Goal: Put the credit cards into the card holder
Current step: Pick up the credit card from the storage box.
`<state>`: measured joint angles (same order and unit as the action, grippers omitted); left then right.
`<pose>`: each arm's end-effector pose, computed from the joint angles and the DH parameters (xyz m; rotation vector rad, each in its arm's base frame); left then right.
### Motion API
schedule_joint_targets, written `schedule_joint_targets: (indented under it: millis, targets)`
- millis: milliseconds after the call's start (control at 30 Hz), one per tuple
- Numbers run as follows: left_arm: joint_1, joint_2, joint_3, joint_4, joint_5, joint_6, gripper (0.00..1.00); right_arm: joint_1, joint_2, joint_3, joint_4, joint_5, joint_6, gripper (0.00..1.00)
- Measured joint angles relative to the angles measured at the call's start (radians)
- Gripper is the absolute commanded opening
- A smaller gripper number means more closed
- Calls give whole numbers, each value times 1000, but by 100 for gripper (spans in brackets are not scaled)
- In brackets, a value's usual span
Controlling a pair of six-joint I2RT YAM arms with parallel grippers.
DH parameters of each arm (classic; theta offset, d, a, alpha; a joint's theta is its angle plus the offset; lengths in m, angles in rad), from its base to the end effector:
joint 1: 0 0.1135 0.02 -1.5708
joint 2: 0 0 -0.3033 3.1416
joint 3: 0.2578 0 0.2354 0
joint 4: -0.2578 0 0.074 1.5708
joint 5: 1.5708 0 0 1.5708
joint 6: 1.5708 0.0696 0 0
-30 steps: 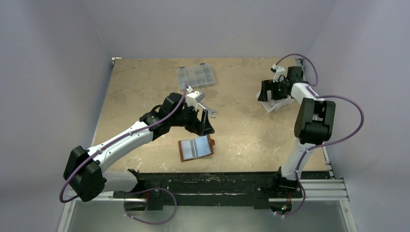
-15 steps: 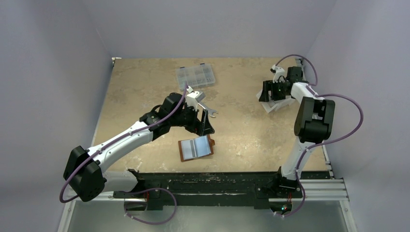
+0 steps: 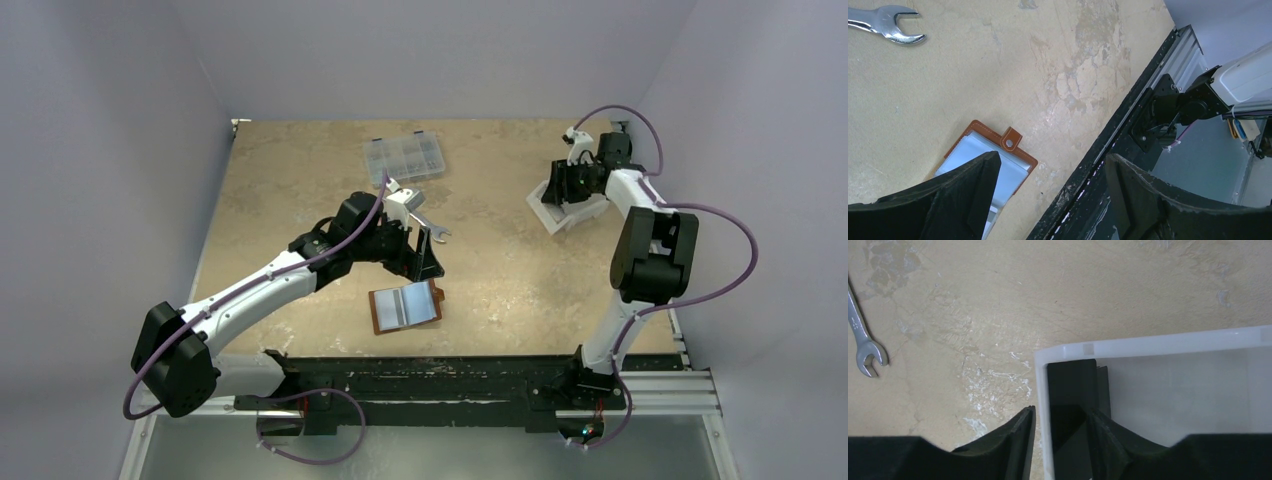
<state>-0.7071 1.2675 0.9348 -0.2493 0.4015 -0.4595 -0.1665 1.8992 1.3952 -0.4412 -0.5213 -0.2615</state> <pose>0.1948 -0.2022 0.3094 0.5343 2.2508 -1.0733 0.4247 -0.0362 0.2343 -0.3194 2.3774 0.4587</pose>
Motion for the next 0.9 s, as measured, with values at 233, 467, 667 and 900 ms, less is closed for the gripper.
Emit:
schedule_joint_targets:
  millis: [233, 467, 667, 900]
  targets:
    - [0, 0, 0, 0, 1, 0, 82, 0, 0, 14, -18, -23, -2, 24]
    - [0, 0, 0, 0, 6, 0, 82, -3, 0, 26, -21, -21, -9, 5]
    - [0, 2, 0, 0, 6, 0, 82, -2, -3, 26, -22, 32, -5, 0]
    - [29, 16, -1, 0, 8, -1, 82, 7, -77, 26, 0, 261, 42, 0]
